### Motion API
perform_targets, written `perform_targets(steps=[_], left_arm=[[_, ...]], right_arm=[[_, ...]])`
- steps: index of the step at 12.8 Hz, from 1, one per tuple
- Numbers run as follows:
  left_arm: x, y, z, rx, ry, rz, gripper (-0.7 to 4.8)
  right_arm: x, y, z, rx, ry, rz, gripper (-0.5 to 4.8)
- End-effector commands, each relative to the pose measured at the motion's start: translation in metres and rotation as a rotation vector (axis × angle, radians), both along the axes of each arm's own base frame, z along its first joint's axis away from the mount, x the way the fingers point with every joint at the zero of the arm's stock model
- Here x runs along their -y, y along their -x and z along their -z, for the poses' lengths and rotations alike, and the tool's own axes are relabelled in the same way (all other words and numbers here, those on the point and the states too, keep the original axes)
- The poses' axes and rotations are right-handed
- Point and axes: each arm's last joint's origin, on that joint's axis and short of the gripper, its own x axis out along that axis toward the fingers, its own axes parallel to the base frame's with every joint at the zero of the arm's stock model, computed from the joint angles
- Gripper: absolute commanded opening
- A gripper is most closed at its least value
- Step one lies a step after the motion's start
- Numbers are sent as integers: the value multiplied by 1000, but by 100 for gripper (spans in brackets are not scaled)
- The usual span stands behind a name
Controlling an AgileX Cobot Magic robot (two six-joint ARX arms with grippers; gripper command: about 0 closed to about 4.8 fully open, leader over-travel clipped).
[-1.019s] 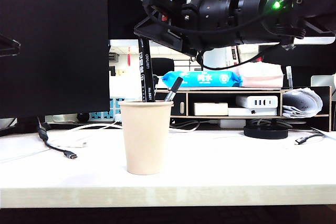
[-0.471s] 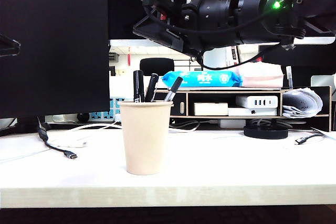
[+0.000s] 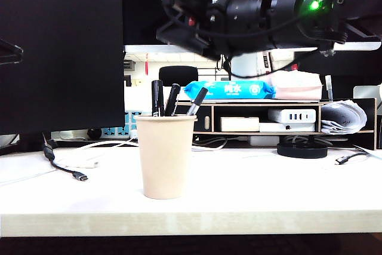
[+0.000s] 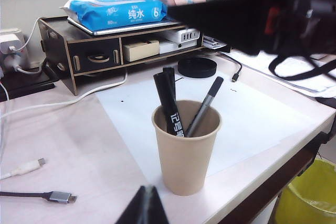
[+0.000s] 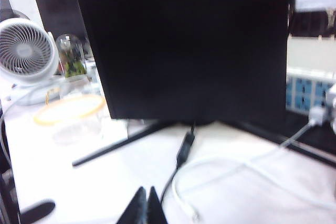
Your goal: Pick up the marker and insert it into the paper cup.
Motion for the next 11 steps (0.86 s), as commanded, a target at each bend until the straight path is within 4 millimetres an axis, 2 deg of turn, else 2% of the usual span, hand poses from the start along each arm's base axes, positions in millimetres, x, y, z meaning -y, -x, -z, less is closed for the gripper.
perform_targets(steps=[1,6,7,8,11], left_arm=[[0,0,-1,7,1,3,-4],[0,0,-1,8,2,3,-4],[0,0,-1,8,2,3,-4],[0,0,-1,7,1,3,-4],[-1,-1,-1,7,1,-9,-4]], right_arm=[[3,4,-15,23,-81,-10,-6],[24,26,-51,-61,3,-6,-6],[44,46,-63,-75,85,38,-6],[61,63,-62,-111,116,81,-6],[96,99,-63,-97,85,141,-6]])
